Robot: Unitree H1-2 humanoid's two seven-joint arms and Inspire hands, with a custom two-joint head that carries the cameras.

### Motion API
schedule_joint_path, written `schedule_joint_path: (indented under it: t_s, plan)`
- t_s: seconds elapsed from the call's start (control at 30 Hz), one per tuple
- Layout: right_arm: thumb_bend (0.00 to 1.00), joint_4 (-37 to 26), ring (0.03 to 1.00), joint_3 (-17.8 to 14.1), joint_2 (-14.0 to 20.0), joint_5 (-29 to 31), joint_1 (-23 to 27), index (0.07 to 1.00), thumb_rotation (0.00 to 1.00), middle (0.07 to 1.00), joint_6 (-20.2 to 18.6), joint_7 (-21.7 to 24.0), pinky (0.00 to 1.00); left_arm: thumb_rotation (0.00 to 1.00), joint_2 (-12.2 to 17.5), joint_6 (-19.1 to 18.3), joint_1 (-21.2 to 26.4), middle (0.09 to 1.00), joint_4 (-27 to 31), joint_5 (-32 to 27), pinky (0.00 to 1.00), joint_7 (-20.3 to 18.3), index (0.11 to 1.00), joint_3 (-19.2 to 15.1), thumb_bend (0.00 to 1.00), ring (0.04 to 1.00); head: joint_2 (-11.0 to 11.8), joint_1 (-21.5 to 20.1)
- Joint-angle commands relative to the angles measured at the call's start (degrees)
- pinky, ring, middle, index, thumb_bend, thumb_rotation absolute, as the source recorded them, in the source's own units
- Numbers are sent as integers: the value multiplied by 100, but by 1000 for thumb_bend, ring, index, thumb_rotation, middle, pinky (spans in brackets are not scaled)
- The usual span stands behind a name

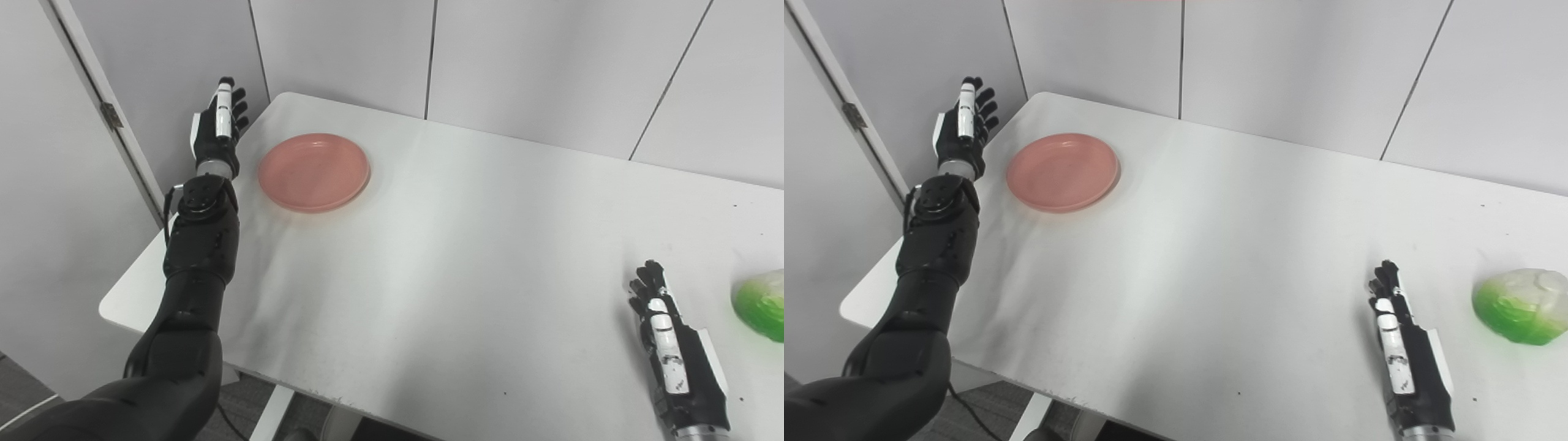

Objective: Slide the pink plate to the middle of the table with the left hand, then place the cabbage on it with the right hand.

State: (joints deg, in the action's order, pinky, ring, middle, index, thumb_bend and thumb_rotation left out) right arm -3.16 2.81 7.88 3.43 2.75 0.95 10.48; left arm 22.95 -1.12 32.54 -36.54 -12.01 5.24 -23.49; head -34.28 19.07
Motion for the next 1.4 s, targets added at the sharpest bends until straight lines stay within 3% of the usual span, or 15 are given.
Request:
schedule_joint_path:
  t_s: [0.0,0.57,1.2,1.37]
  plan:
    - [175,-141,983,-31,14,2,7,999,1000,987,11,-24,1000,1000,192,226,201,908,18,-43,929,-11,900,-18,451,927,5,-1]
    - [182,-116,981,-34,26,3,21,1000,1000,984,27,-15,1000,1000,-50,232,-22,876,-200,-7,855,100,858,96,459,878,-13,-8]
    - [169,-247,984,-17,9,-17,-16,1000,1000,987,-104,-19,1000,1000,-393,1034,-53,896,-1249,-6,888,-299,881,597,449,896,-48,-74]
    - [174,-229,985,-16,4,-15,-4,1000,1000,987,-115,-21,1000,1000,-550,955,-98,879,-1136,-98,886,-416,871,710,455,881,-73,-119]
